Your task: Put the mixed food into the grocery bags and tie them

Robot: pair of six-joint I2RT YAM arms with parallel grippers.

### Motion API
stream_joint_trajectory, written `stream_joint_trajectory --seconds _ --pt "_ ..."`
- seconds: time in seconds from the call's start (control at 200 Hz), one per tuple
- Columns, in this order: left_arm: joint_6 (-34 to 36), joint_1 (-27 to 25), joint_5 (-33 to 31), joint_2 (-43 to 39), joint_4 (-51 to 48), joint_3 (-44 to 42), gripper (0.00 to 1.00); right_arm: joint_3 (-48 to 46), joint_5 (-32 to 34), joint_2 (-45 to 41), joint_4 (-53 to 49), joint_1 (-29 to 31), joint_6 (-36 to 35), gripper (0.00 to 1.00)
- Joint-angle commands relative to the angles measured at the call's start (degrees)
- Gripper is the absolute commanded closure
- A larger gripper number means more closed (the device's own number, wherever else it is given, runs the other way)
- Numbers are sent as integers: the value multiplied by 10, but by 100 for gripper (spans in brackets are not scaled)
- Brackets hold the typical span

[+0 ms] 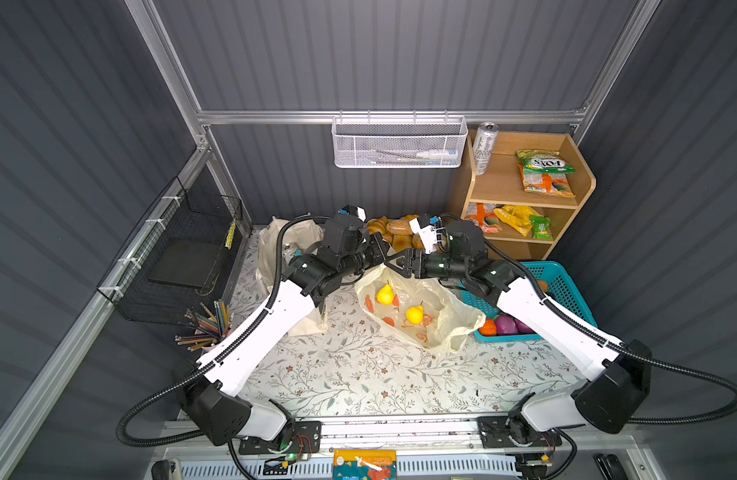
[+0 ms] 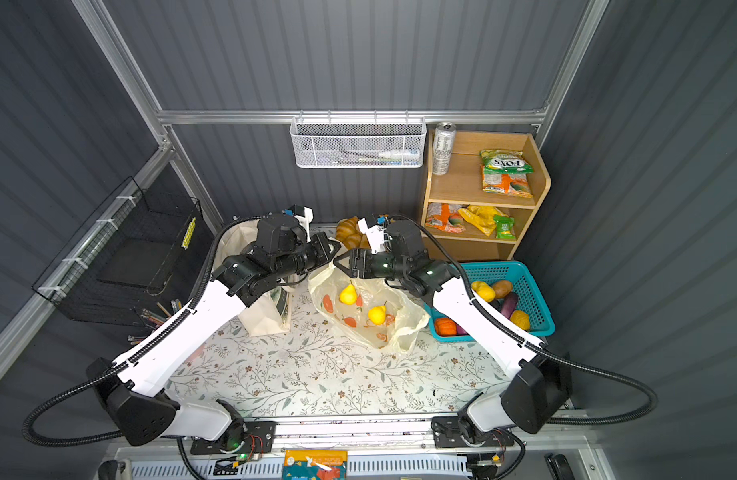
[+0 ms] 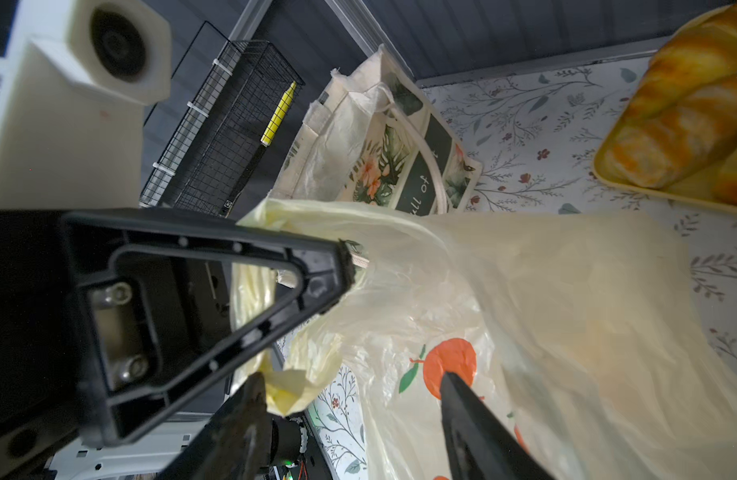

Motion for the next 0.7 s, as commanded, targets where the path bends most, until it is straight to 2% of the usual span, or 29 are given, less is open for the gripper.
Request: stream_joint_trajectory --seconds 0.0,0.26,0.42,0.58,0.695 --pt "-7 -2 -2 -14 7 -4 100 9 8 -12 31 9 1 34" --pt "-7 -2 -5 -12 10 -1 100 -1 7 -10 28 26 4 40" --pt "-7 -2 -4 -9 8 2 100 6 6 12 44 31 11 49" --pt "-9 -2 0 -7 8 3 100 31 3 36 46 33 8 62" --pt "-10 -2 3 -7 10 2 100 43 -2 51 50 32 12 83"
